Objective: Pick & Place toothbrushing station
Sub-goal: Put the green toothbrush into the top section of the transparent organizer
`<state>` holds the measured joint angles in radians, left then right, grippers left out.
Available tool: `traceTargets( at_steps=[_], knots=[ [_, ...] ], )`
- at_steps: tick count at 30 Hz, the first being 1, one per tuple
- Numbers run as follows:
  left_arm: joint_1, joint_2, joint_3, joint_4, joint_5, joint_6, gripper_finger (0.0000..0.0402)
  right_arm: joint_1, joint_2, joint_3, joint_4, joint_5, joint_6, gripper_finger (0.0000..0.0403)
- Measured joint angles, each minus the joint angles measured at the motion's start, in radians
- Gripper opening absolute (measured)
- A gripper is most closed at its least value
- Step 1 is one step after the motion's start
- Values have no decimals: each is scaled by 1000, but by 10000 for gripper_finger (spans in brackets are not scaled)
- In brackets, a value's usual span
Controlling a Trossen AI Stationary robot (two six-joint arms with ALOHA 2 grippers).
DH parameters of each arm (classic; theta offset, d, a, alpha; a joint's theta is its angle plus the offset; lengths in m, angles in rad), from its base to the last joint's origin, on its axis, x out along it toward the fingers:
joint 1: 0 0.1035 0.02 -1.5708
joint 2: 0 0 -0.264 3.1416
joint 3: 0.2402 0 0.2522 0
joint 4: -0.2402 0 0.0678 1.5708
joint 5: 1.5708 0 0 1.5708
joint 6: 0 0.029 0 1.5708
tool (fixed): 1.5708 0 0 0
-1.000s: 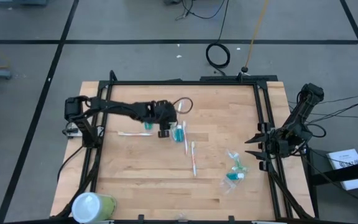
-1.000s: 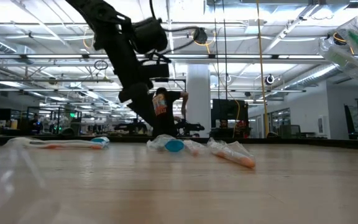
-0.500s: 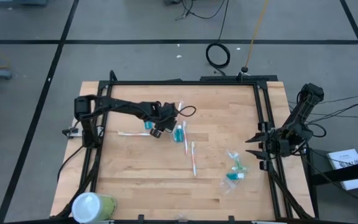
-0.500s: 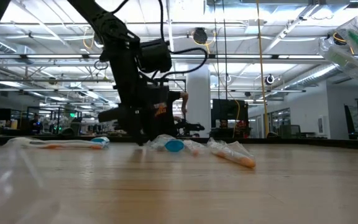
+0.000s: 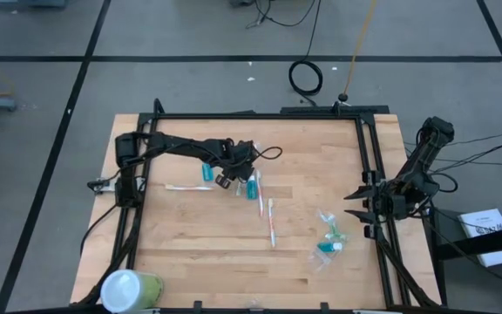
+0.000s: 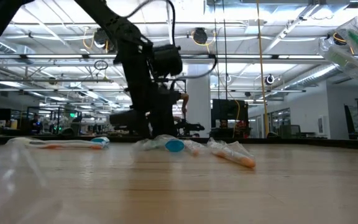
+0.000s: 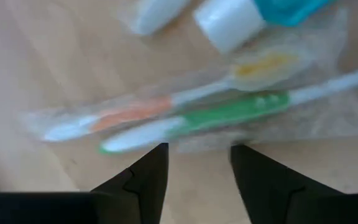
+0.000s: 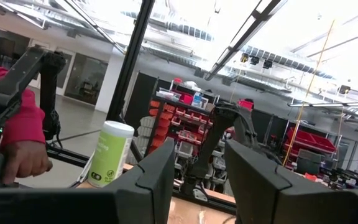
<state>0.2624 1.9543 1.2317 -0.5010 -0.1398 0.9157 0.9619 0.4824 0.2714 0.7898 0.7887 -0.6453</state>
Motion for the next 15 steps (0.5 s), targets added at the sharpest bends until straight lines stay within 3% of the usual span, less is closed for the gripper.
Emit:
traceTargets(
  at_steps=[7,15],
  knots=[
    [-15,71,7,-43,-12,-4,183,0,1,0,-6,25,1,132],
    [-62,20,-3,-73,-36,-201,184,0,0,0,-7,25,-2,132]
  ],
)
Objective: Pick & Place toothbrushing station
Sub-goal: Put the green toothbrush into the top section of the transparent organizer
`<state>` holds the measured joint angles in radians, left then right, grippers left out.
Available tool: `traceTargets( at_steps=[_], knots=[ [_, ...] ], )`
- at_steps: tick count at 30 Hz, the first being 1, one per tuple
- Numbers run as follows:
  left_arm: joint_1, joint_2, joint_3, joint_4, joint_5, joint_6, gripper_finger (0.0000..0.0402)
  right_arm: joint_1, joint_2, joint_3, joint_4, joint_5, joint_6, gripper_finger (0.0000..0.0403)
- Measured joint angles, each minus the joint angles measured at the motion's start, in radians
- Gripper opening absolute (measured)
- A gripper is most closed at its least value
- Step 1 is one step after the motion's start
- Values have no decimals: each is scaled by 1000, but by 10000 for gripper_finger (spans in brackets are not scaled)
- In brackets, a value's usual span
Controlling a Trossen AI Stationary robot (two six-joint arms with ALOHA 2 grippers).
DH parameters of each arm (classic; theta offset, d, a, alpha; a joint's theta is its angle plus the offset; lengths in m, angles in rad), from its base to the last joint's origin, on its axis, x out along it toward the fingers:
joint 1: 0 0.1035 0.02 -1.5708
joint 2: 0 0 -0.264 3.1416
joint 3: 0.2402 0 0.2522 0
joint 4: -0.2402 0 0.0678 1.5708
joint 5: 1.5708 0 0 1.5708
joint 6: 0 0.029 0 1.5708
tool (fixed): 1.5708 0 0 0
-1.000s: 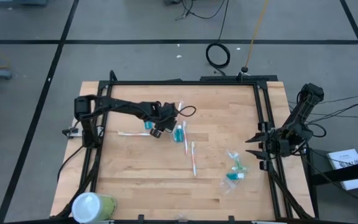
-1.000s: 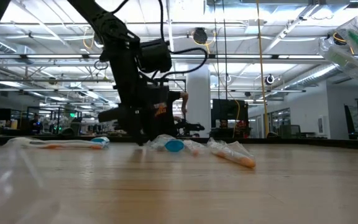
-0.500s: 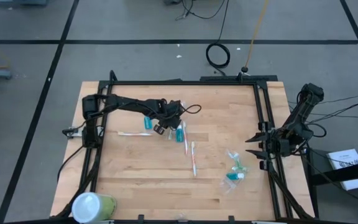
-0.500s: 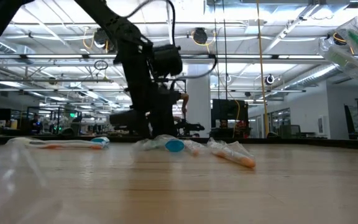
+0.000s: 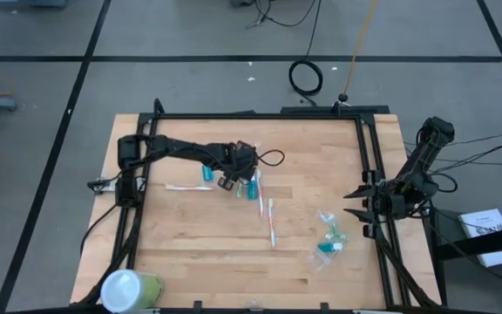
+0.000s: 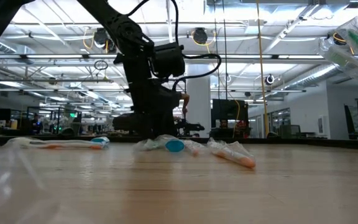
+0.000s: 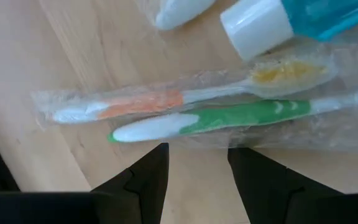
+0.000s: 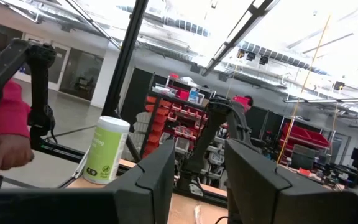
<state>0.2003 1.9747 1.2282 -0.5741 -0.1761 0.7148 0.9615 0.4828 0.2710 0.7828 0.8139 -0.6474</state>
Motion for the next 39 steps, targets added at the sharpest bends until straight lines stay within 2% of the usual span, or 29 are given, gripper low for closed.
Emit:
traceTargets(
  at_steps=[5,11,15,17,20,22,24,27,31,35,39],
  knots=[
    [-27,-57,-6,-74,82,-197,184,0,0,0,-1,-2,4,132],
    [-31,-133,-4,-91,257,-614,167,0,0,0,-1,-3,6,132],
    [-77,-140,-4,-95,359,-692,147,0,0,0,-1,-3,7,132],
    [-108,-139,-5,-93,378,-623,138,0,0,0,-1,-3,7,132],
    [-153,-138,-21,-90,337,-354,129,0,0,0,-1,-3,7,132],
    [-184,-137,-31,-73,268,-181,128,0,0,0,-1,-3,13,132],
    [-208,-137,-34,-4,184,-95,127,0,0,0,-1,-5,19,132],
    [-212,-133,-34,59,139,-29,127,0,0,0,-1,-6,26,132],
    [-206,-122,-34,78,141,-5,127,0,0,0,-1,-5,26,132],
    [-202,-97,-34,58,150,-10,127,0,0,0,-1,-5,26,132],
    [-201,-84,-34,24,148,58,139,0,0,0,-1,-5,26,132]
  ],
)
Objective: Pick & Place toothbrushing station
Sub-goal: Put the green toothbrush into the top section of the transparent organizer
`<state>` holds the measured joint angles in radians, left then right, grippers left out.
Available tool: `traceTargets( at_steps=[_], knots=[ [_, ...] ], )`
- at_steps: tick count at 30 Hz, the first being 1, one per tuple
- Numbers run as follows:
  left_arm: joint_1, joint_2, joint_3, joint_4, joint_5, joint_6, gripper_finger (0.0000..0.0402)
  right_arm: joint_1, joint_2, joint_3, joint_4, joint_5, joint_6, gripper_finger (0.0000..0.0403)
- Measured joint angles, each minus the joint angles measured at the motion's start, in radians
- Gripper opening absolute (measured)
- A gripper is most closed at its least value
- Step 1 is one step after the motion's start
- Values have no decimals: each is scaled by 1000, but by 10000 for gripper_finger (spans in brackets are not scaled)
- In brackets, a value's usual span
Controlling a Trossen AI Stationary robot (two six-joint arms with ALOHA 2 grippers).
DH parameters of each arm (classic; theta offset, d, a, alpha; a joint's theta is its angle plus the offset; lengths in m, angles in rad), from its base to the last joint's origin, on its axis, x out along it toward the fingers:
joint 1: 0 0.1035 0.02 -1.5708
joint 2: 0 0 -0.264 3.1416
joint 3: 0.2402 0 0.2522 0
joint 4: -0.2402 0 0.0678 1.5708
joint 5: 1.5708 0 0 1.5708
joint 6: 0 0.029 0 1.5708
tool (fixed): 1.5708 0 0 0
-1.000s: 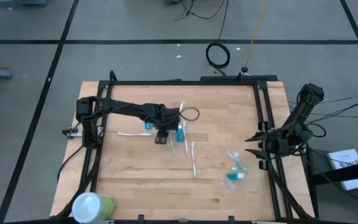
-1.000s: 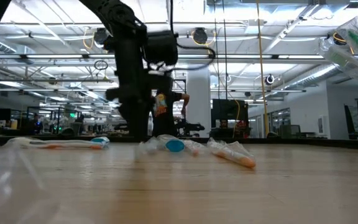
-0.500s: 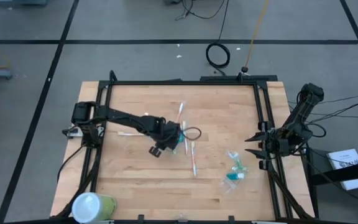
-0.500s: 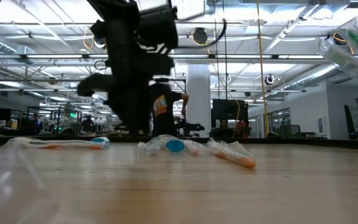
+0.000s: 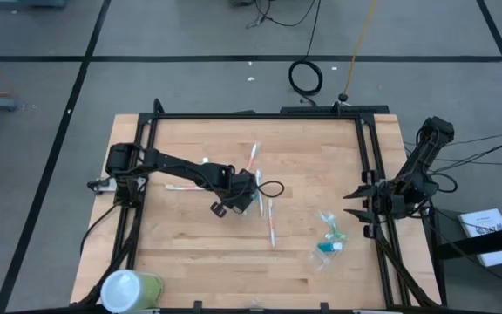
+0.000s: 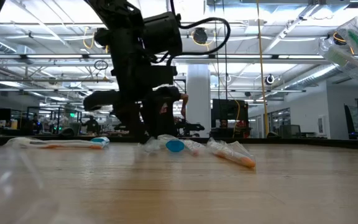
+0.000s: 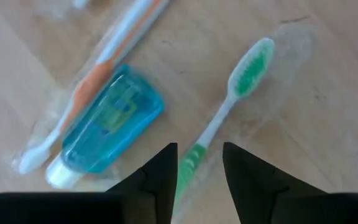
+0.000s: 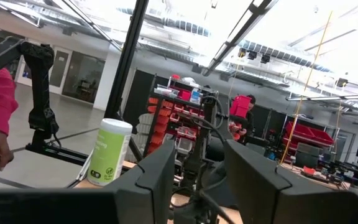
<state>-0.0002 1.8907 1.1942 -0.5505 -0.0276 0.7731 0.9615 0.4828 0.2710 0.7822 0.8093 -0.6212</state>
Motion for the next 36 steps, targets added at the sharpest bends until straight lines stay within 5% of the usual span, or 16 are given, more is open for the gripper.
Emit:
traceTargets(
  at_steps=[7,13,23,36],
  knots=[
    [2,25,0,-2,5,83,160,0,0,0,0,1,0,132],
    [10,59,5,-31,71,68,137,0,0,0,2,2,0,132],
    [28,79,4,-58,211,-135,18,0,0,0,3,2,0,132],
    [41,-55,2,8,181,-526,3,0,0,0,7,2,8,132]
  ],
)
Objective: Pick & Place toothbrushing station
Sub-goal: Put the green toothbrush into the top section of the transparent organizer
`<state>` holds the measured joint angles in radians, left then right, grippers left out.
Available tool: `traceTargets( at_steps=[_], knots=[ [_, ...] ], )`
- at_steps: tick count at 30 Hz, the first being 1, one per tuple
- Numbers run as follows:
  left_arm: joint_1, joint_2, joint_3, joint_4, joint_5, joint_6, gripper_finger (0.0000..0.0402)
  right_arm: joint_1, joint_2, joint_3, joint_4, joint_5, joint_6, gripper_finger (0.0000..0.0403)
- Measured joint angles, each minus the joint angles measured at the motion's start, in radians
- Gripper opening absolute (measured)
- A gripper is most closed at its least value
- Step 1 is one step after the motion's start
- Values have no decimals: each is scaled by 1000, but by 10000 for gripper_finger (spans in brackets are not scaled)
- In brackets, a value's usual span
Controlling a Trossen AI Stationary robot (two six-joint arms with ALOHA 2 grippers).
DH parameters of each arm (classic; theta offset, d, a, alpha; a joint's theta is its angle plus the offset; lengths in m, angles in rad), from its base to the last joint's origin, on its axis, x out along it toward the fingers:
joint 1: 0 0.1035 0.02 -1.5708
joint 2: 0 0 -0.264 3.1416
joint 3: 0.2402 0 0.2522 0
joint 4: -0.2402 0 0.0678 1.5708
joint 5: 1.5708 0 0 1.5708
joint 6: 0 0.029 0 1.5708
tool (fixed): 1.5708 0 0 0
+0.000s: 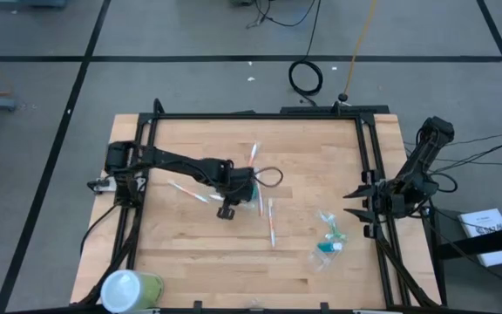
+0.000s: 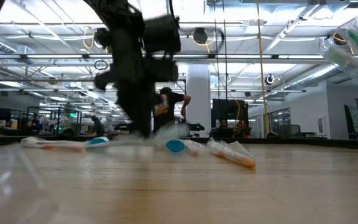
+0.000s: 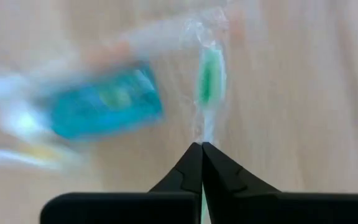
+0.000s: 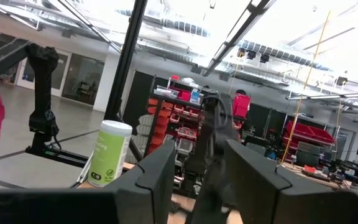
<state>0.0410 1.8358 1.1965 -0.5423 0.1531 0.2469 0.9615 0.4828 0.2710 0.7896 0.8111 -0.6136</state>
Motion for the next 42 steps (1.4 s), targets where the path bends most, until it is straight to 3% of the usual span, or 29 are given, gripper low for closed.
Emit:
traceTargets(
  at_steps=[6,13,16,23,27,34,42],
  knots=[
    [-5,-183,5,157,-39,-50,1,-40,36,0,18,2,13,132],
    [-8,-307,6,524,-30,-59,1,-203,136,0,94,73,28,142],
    [-9,-307,6,657,38,-37,1,-265,180,6,91,73,75,174],
    [-10,-252,6,811,48,-17,1,-419,292,92,39,5,255,256],
    [-11,-231,7,855,54,-16,1,-524,371,135,30,-145,353,263],
    [-11,-217,7,882,52,-3,0,-694,507,213,40,-467,518,238],
    [-11,-218,7,876,52,7,0,-785,642,265,150,-620,586,220]
  ],
)
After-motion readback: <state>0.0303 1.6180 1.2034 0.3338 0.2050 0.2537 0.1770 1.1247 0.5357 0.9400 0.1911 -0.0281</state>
